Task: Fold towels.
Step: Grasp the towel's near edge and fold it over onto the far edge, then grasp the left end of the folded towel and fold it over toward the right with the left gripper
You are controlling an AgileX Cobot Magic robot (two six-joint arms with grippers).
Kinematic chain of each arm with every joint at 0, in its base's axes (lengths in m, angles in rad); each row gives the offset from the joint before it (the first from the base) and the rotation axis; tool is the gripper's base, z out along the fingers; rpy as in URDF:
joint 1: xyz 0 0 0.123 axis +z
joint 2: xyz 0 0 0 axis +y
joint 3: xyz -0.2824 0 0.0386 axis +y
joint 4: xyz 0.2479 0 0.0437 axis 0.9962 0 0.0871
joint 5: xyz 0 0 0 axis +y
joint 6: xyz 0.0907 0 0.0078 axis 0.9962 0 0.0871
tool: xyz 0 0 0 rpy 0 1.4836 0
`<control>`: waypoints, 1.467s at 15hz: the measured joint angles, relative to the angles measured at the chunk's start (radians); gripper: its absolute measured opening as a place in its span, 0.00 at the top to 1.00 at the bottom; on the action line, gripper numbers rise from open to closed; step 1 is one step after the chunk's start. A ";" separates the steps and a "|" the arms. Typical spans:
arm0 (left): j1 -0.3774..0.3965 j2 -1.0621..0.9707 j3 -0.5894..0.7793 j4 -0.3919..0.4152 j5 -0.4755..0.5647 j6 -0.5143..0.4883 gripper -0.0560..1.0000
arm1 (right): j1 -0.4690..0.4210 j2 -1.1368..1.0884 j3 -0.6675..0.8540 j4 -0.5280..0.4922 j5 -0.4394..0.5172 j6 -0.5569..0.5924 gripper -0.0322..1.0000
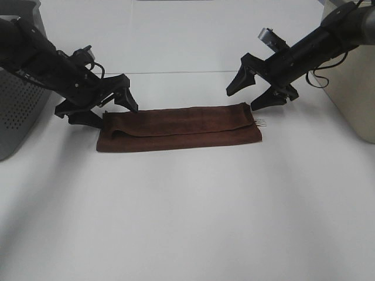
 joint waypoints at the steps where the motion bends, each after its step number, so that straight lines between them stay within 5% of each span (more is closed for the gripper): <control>1: 0.000 -0.013 0.000 0.014 0.001 0.000 0.13 | -0.003 -0.014 0.000 -0.012 0.013 0.008 0.22; 7: 0.000 -0.020 -0.006 0.217 0.104 -0.174 0.13 | -0.004 -0.076 -0.002 -0.197 0.185 0.152 0.21; 9: 0.000 0.017 -0.006 0.197 0.108 -0.180 0.14 | -0.004 -0.076 0.002 -0.214 0.187 0.156 0.21; 12: 0.003 0.036 -0.007 0.048 0.098 -0.093 0.17 | -0.004 -0.076 0.004 -0.222 0.186 0.160 0.21; 14: 0.003 0.056 -0.009 -0.058 0.093 -0.017 0.27 | -0.004 -0.076 0.004 -0.222 0.181 0.160 0.21; 19: 0.003 0.071 -0.009 -0.027 0.080 -0.004 0.90 | -0.004 -0.076 0.004 -0.223 0.164 0.174 0.21; 22: 0.003 0.040 -0.009 0.115 0.080 -0.069 0.92 | -0.004 -0.076 0.004 -0.223 0.161 0.174 0.21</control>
